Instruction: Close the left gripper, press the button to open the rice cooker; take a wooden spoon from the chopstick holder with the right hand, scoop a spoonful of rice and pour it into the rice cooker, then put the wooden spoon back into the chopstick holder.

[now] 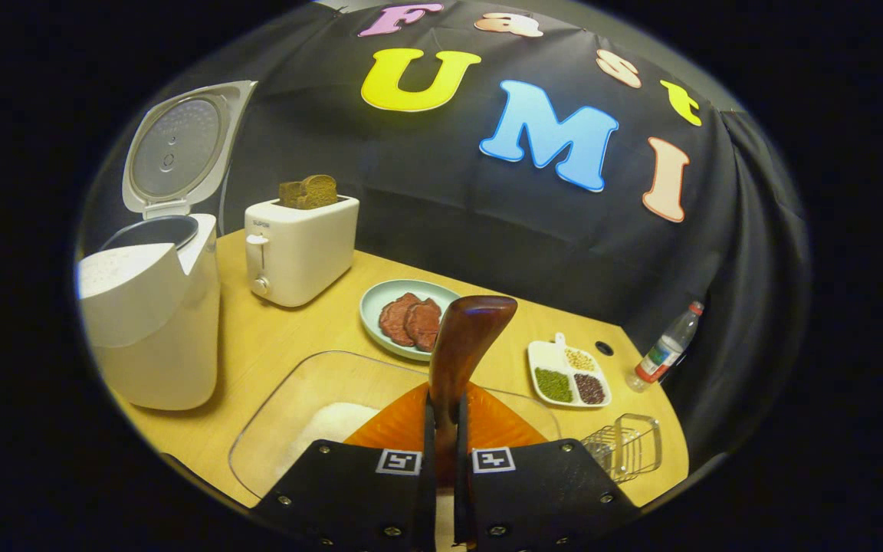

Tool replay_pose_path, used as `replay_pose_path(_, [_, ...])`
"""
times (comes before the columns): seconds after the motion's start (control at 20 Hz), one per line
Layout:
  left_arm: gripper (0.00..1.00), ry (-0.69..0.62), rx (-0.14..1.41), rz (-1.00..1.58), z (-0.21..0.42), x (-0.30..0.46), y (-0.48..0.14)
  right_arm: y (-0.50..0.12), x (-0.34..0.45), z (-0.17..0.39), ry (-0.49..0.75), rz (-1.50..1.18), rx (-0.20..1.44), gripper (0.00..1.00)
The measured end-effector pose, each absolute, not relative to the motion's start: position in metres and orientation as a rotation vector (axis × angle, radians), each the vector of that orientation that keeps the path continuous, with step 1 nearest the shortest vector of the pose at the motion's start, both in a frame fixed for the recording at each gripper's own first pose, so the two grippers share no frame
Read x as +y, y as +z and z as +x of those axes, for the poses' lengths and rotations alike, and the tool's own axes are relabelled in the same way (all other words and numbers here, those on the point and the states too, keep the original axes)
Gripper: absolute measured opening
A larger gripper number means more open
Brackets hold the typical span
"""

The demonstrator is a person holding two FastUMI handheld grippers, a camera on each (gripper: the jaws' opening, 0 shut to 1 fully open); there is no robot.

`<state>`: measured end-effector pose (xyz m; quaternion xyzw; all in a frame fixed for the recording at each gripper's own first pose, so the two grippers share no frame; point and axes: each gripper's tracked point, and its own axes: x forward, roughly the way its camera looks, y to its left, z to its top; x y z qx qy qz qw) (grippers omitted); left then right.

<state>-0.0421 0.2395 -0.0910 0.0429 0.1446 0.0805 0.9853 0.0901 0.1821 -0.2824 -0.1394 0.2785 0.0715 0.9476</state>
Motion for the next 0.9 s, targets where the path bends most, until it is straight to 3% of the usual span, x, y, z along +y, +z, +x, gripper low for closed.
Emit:
replay_pose_path(0.3, [1.0, 0.157, 0.298, 0.075, -0.042, 0.243, -0.095, -0.284, 0.21, 0.076, 0.188, -0.074, 0.625, 0.1])
replay_pose_path(0.9, [0.98, 0.117, 0.274, 0.086, -0.046, 0.22, -0.084, -0.29, 0.176, 0.062, 0.119, 0.593, 0.751, 0.1])
